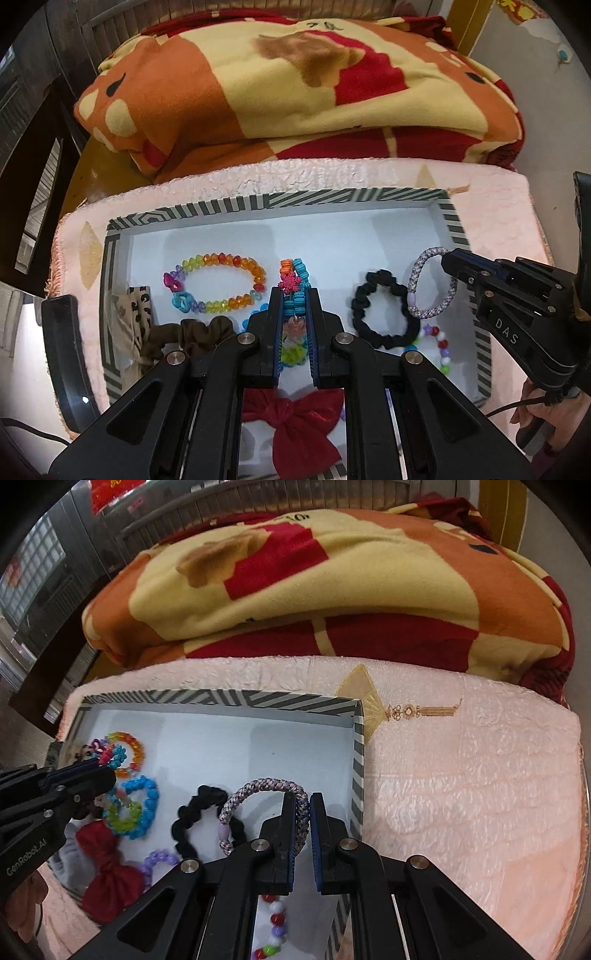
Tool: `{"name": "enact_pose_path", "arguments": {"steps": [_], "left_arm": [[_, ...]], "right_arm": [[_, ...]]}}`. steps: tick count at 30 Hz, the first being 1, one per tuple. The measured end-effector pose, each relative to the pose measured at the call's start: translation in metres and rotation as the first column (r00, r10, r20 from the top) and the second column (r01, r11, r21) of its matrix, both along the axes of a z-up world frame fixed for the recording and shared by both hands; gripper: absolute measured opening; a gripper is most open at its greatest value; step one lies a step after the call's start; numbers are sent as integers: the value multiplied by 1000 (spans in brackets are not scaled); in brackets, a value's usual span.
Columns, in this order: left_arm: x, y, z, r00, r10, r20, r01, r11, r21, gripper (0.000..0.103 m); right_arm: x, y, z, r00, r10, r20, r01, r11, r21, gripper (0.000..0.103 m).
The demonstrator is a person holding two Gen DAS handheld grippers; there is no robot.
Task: Organize jewelry
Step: 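Carry both bracelets into the tray and open both tools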
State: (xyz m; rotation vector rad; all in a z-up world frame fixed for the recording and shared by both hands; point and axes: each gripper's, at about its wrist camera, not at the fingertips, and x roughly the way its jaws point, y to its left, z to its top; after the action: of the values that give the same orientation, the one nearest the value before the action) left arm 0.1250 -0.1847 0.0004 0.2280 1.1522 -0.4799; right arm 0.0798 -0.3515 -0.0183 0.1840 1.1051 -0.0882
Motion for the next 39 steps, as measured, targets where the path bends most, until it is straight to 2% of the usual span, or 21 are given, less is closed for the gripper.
{"name": "enact_pose_path", "arguments": {"steps": [11,13,17,19,20,21,23,26,39], "left_arm": [[13,1,-29,999,37,-30,-36,998,42,10],[13,2,-30,999,36,-25,-35,998,46,10],[11,5,-32,999,44,-13,-43,998,44,12],[9,4,-34,999,44,-17,-43,998,45,15],[8,5,-33,999,42,-17,-41,998,46,22],[6,6,-32,999,44,-14,-43,998,44,30],[0,12,-27,999,52,-13,-51,998,31,37],[-7,16,-20,998,65,-13,-65,998,14,44],[-58,42,25,988,115,102,-116,993,8,45]], "right_arm": [[14,11,-14,999,36,-21,-38,996,-81,7],[15,10,-13,1000,24,-19,-25,998,-66,12],[9,10,-3,1000,15,10,-14,999,-37,29],[4,11,3,1000,15,21,-14,999,-33,29],[0,12,6,999,14,30,-13,1000,-27,30],[-6,12,10,999,11,36,-10,1000,-22,30],[-16,13,16,999,-4,50,4,1000,-5,35],[-32,9,24,997,-30,75,28,999,25,40],[-84,45,44,991,-72,113,64,996,68,45]]}}
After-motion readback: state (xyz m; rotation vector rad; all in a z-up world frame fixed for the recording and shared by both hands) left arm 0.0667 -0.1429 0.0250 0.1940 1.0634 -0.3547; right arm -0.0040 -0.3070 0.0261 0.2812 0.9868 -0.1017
